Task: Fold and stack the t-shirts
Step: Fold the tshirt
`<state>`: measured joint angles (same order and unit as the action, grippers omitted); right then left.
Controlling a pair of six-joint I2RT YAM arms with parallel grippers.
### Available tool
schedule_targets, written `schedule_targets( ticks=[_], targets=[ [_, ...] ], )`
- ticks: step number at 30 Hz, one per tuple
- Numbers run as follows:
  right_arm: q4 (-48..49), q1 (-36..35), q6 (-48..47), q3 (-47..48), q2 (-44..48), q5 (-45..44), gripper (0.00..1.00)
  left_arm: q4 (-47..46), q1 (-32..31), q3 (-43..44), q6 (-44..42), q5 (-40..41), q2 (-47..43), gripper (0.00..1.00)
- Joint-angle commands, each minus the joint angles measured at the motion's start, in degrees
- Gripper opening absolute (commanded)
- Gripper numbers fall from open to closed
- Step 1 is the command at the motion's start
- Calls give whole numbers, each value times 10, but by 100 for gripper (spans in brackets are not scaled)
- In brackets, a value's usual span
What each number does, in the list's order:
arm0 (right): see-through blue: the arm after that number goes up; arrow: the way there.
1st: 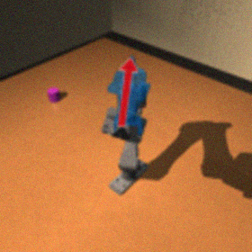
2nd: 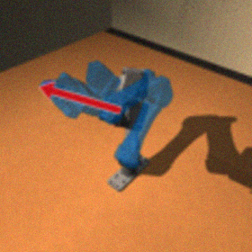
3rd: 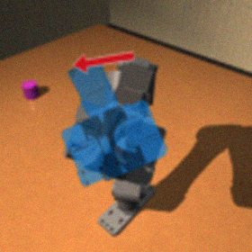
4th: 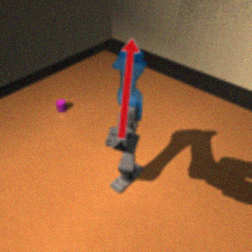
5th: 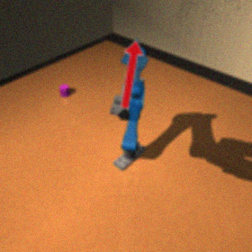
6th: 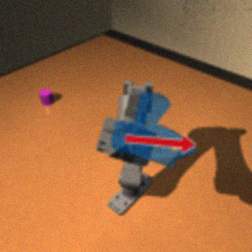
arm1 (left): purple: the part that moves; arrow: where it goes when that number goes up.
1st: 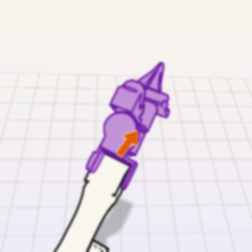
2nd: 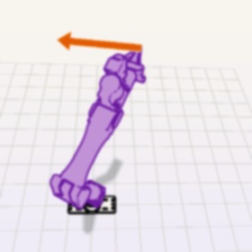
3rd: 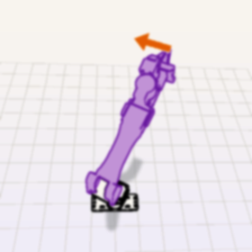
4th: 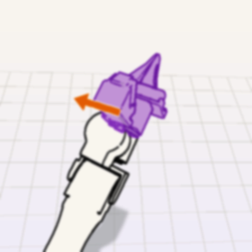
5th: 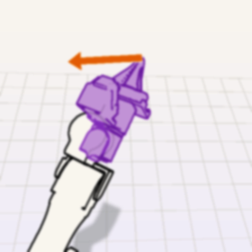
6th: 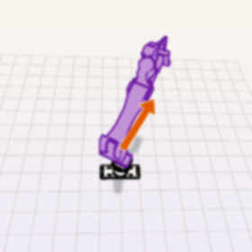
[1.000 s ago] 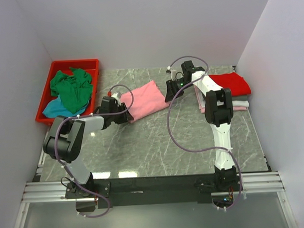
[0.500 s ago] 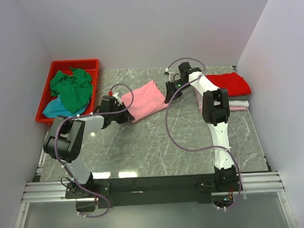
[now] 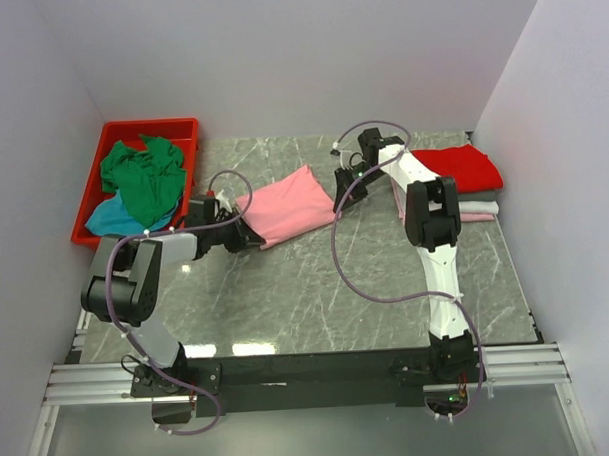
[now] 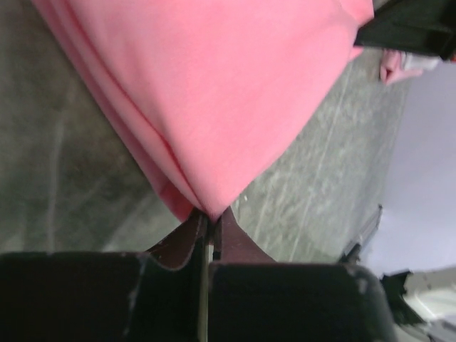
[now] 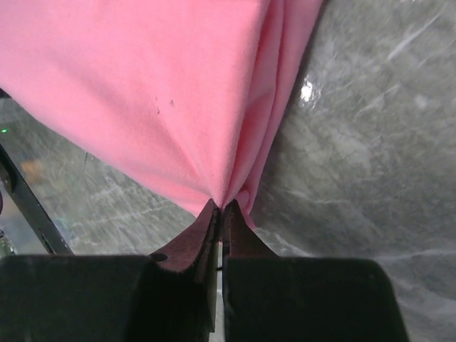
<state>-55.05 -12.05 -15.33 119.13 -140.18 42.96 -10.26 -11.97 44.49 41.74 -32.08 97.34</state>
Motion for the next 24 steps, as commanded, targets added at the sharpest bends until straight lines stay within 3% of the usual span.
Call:
schedule_targets(
  ticks=[1, 8, 9, 11, 12, 15, 16, 22, 24],
  targets=[
    [-41, 9, -21, -8, 30, -20, 0, -3, 1, -19, 7, -64, -1, 1],
    [-71, 10, -73, -64, 54, 1, 0, -4, 0, -54, -1, -92, 7, 1],
    [-80, 10, -93, -69, 57, 8, 0, -2, 0, -61, 0, -91, 3, 3],
    [-101, 9, -109, -79, 64, 14, 1, 3, -1, -68, 1, -86, -5, 20],
    [-103, 10, -124, -86, 78, 12, 19, 9, -1, -72, 0, -72, -12, 24],
    [-68, 12, -124, -147, 132, -28, 42, 45, -1, -90, -8, -40, -88, 40],
    [-55, 13, -120, -159, 147, -44, 45, 79, -1, -90, -10, 1, -112, 49],
    [7, 11, -101, -174, 213, -134, 43, 186, -1, -64, -44, 139, -279, 55],
    [22, 5, -106, -172, 227, -127, 41, 178, -1, -61, -53, 138, -310, 55]
  ],
)
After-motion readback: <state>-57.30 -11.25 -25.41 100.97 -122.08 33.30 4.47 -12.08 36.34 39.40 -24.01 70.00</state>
